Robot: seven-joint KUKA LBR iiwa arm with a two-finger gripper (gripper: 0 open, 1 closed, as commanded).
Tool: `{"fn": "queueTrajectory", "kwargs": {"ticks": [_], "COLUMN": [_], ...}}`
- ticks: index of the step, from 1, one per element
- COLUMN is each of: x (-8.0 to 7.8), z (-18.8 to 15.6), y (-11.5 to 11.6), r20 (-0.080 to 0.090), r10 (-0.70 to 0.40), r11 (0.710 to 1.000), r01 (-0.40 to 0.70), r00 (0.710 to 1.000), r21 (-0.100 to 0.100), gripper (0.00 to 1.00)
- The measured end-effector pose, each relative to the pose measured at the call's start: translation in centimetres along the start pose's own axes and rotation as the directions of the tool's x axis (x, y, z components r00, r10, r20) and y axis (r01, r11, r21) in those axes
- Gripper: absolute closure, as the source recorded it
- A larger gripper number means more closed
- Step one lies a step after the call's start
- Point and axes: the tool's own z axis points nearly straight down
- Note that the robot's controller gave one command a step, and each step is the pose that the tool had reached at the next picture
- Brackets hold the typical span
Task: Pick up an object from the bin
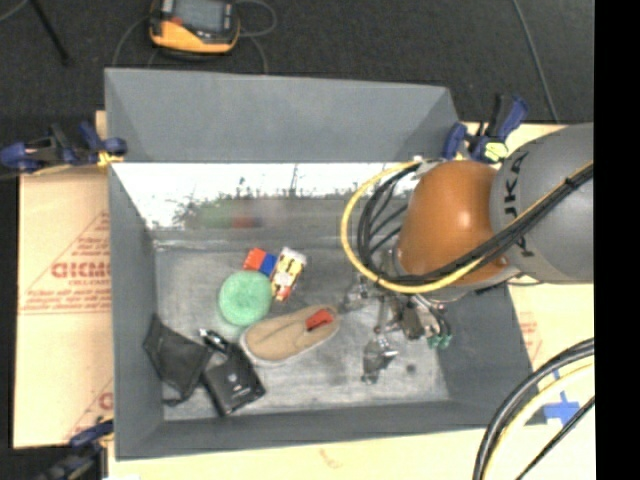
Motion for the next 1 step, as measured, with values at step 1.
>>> {"fn": "queueTrajectory", "kwargs": {"ticks": [1], "x": [-2.00], "z": [0.82], "y": [1.86], "r20": [0.007], "r10": [-0.150], "r11": [0.989], "r01": [0.150], "r00": [0.989], "r21": [0.003], "gripper": [0.00]}}
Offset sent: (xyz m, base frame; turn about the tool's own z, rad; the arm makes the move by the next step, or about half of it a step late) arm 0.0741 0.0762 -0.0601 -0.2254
